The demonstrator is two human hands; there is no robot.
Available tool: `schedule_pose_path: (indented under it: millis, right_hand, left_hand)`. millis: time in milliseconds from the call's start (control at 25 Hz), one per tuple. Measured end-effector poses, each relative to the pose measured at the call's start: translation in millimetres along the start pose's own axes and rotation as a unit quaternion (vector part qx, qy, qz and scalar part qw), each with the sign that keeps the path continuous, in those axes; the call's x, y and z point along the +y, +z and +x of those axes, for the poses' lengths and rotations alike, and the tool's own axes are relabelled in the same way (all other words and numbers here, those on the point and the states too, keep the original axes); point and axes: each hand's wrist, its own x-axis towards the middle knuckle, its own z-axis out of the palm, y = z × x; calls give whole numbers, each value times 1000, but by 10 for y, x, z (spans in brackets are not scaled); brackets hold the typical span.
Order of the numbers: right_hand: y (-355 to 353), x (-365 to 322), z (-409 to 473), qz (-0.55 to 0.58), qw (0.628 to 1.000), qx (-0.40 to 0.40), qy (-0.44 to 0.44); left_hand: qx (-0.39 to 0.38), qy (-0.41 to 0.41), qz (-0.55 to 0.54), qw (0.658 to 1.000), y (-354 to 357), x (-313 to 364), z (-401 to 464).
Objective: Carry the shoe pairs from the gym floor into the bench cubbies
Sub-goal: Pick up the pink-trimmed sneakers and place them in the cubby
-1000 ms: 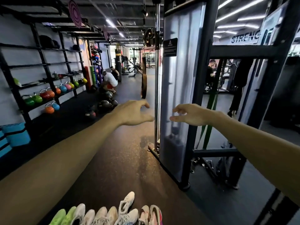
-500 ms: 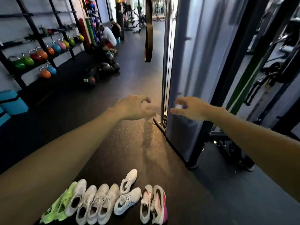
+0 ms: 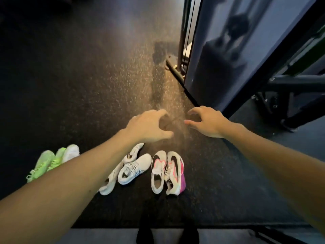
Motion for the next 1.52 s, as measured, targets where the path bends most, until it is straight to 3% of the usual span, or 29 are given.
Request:
schedule_pose_path:
  millis: [400, 720, 920, 1000, 1120, 1240, 1520]
  right_hand:
    - [3252, 815, 555, 26, 989, -144, 27]
    - [5167, 1008, 467, 54, 978, -200, -3]
    - [5473, 971, 454, -46, 989, -109, -89]
    - [5556, 952, 402, -97, 983, -107, -117]
    - [5691, 903, 357, -199, 964, -160, -73]
    - [5744, 890, 353, -274, 948, -142, -76]
    - [5436, 1208, 271, -199, 963, -153, 97]
  left_hand:
    - [-119, -50, -61, 990, 3100, -1115, 756]
    - [-201, -117, -49, 971, 4940, -1629, 746]
    - [-194, -109, 17, 975, 5351, -1718, 795]
    - [-195, -109, 38, 974, 5437, -1729, 824]
    - [-178, -117, 58, 975, 5535, -1743, 855]
    - [-163, -119, 71, 977, 5620, -1689, 863]
    - [-146, -77, 81, 983, 5454, -1513, 818]
